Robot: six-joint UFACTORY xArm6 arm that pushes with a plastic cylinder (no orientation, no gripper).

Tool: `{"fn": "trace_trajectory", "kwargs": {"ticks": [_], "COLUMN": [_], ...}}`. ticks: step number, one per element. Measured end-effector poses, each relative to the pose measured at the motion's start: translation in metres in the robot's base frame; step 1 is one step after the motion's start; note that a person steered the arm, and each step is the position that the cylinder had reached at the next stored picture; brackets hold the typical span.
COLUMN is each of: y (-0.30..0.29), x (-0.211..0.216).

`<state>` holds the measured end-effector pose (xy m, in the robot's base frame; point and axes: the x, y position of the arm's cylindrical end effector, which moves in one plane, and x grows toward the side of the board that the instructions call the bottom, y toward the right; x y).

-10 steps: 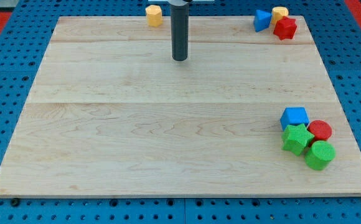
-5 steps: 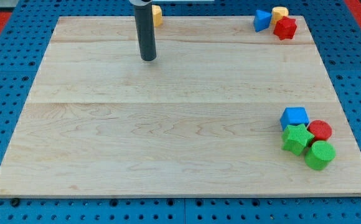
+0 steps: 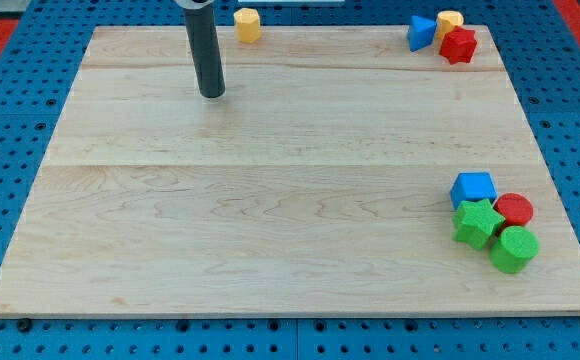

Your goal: Separate the green star and blue cube from the other two circles

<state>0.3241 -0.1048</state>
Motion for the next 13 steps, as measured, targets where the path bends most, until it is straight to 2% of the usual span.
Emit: {"fn": "trace_trajectory", "kwargs": {"ticks": [1,2,3,6,7,8,11,13], "y": [-0.002,-0.003,0.009,0.102,0.146,0.194,0.280,0.299], "x": [0.005,0.030,0.073,0.231,0.261,0.259,0.260,0.256]}}
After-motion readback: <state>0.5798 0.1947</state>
